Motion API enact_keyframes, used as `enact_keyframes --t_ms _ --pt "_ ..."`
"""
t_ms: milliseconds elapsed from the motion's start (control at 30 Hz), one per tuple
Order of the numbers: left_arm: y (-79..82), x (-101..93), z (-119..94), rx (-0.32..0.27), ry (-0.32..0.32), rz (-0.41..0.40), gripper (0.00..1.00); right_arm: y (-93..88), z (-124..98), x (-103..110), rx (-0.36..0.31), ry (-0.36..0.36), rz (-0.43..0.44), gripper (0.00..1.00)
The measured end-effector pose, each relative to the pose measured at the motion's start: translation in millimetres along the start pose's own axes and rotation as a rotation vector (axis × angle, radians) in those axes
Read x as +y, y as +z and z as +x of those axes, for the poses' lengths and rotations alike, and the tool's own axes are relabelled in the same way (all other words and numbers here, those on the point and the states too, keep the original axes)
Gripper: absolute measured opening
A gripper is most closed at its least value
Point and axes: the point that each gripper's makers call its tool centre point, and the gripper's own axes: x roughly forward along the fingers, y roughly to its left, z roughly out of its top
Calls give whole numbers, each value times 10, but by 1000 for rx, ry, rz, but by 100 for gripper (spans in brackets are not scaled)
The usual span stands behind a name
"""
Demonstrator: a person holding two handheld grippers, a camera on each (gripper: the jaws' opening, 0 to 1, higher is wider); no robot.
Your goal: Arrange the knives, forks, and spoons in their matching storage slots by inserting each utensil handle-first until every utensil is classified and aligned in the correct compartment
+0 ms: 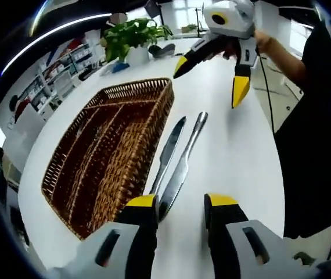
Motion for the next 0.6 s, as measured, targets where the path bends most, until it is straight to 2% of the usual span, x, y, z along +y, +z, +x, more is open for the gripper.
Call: enact_keyframes --t_ms 167,500,600 --pt "-23 22 100 71 -67 50 29 -20 10 48 6 10 -1 84" --pt "-85 65 271 221 -127 132 25 -45 2 121 1 31 7 83" --pt "-95 69 304 245 -145 139 24 -52 2 146 -2 40 8 82"
